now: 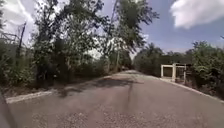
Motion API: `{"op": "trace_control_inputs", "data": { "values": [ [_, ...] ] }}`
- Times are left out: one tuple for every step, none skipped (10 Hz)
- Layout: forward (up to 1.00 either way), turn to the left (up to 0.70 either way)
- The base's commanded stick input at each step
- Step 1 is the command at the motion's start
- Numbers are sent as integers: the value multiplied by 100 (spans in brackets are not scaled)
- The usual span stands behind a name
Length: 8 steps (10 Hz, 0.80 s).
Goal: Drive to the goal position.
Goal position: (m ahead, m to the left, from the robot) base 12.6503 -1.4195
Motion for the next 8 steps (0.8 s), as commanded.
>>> {"op": "trace_control_inputs", "data": {
  "values": [
    [50,0],
    [50,0],
    [50,0],
    [50,0],
    [50,-2],
    [50,-38],
    [50,-50],
    [50,-50]
  ]
}}
